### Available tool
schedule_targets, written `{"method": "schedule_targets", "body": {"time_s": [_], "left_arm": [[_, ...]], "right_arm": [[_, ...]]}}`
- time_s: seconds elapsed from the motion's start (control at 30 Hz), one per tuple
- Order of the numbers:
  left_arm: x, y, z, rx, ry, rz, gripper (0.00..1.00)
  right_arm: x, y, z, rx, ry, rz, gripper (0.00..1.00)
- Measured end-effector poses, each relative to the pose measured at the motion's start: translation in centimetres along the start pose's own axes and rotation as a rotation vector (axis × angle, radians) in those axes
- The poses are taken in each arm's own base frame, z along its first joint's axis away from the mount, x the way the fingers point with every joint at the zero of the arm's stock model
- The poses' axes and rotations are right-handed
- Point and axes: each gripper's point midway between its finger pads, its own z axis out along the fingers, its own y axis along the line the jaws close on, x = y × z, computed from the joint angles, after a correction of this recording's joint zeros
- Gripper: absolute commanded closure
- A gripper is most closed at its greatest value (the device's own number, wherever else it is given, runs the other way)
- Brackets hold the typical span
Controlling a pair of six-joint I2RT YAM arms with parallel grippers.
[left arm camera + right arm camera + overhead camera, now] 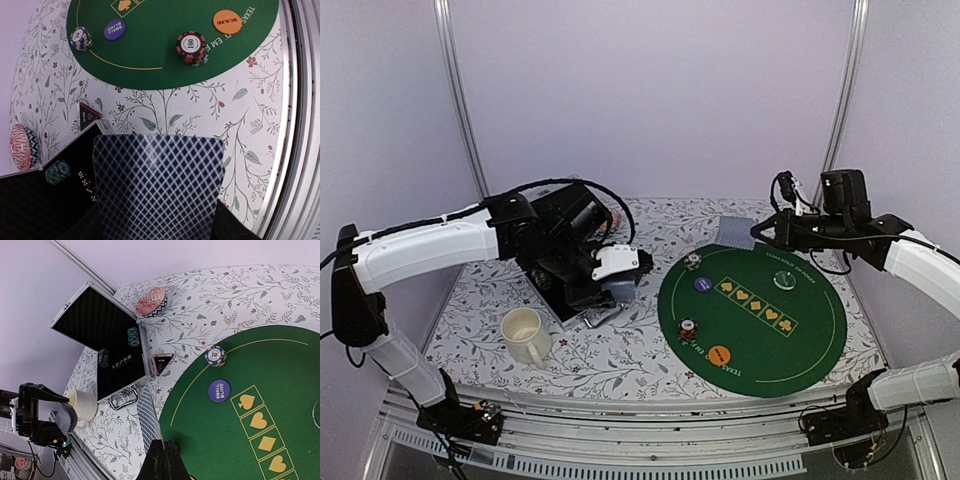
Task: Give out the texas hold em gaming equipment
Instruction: Place the poker card at the corner of the board.
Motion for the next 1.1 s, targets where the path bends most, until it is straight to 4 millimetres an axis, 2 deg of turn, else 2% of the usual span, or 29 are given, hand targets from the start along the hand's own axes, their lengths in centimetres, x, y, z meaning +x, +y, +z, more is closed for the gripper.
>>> {"method": "schedule_targets", "body": {"time_s": [0.17,0.43,0.67,1.1], "left_arm": [[-0.2,0.1,-0.9,-0.009,-0.027,-0.005,0.41],[-0.3,0.1,-1.4,-0.011,-0.040,-0.008,0.41],[0.8,0.1,-0.8,-0.003,-0.019,-0.023,0.40],[1.3,0.9,-0.7,-0.005,-0.029,-0.027,0.41]], "right_arm": [[0.2,-2.6,-0.6,0.073,0.008,0.035,0.98],[0.8,-4.6,-0.2,0.158,0.059,0.058,0.98],[-0.4,-4.5,-0.5,0.189,0.060,0.052,0.98],[1.7,-5.6,1.7,0.182,0.172,0.116,0.98]]}}
